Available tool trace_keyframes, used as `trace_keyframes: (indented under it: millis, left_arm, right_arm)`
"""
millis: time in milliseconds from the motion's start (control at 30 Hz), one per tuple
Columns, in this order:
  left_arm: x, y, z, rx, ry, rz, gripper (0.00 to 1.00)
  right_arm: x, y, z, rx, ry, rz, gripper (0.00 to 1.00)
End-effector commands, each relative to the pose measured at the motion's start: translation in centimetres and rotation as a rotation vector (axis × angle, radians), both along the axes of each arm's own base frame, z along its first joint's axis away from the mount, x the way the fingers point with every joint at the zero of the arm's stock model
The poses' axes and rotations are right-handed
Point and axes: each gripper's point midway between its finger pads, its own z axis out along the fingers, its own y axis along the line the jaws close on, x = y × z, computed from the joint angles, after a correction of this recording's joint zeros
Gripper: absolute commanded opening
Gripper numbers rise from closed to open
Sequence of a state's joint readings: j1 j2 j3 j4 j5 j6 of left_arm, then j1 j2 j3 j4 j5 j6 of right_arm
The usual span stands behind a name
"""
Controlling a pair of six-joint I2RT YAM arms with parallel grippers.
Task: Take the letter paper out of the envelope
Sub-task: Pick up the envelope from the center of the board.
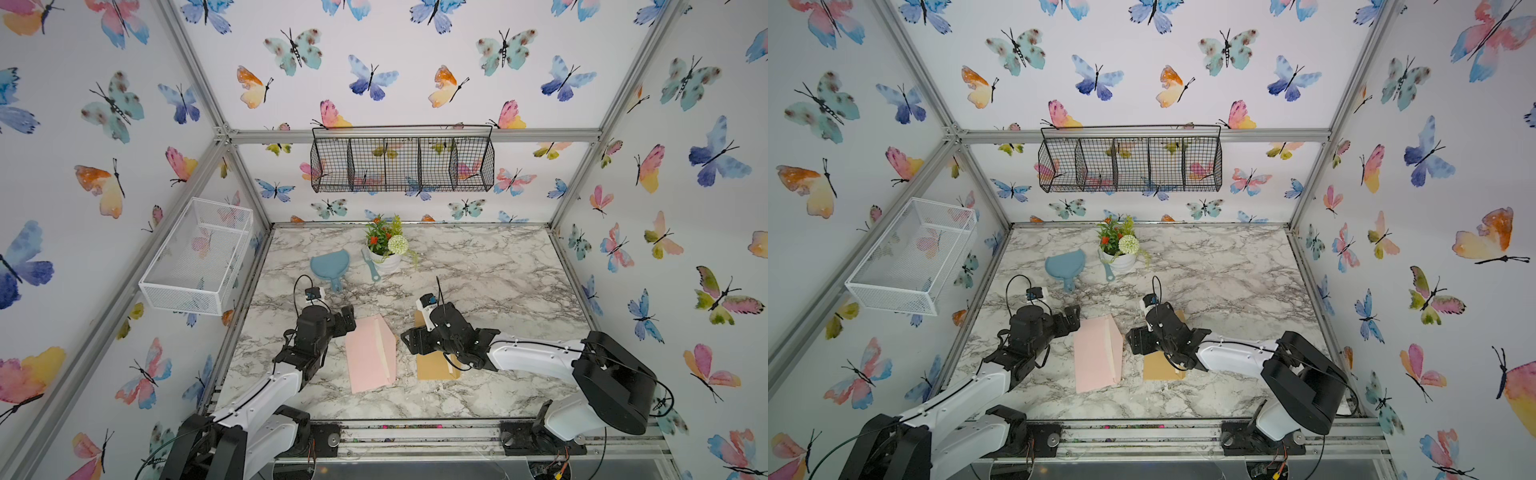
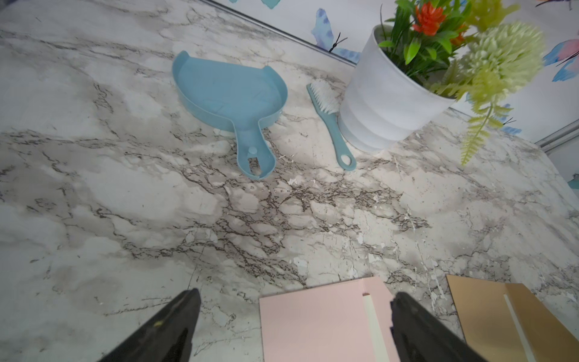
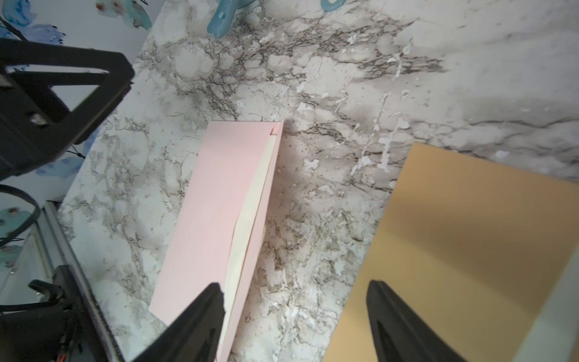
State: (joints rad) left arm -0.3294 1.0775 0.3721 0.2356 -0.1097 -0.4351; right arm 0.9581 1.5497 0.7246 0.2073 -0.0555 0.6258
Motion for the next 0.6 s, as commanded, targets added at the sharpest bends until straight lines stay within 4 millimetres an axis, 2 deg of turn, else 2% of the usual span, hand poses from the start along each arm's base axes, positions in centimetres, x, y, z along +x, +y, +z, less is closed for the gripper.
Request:
trace_keyframes:
  millis: [0,133,333,467,567]
  left_arm:
    - [0.3,-0.4,-1.0,0.019,0.09,-0.009,0.98]
    - [0.4,-0.8,-1.6,0.036,0.115,-0.039,0.99]
    - [0.2,-0.9,-1.1,0.019,0.083,-0.044,0.98]
    - [0.1,-0.3,-0.8,0.033,0.068,-0.02,0.98]
    - [0.0,-0.1,-0.5,0.032,0.053,-0.013,0.98]
  right_arm:
    - [-1.9,1.6,-0.9,0.055,0.081,0.044,0.7]
    - [-3.1,2.5,-1.1,0.084,0.102,0.054,0.66]
    - [-5.0,5.2,-1.7,0.056,0.108,0.095,0.71]
    - [-4.9,4.7,-3.5,-0.001,0.124,0.063,0.71]
    - [-4.5,3.5,-4.5,-0.033,0.112,0.018,0.6]
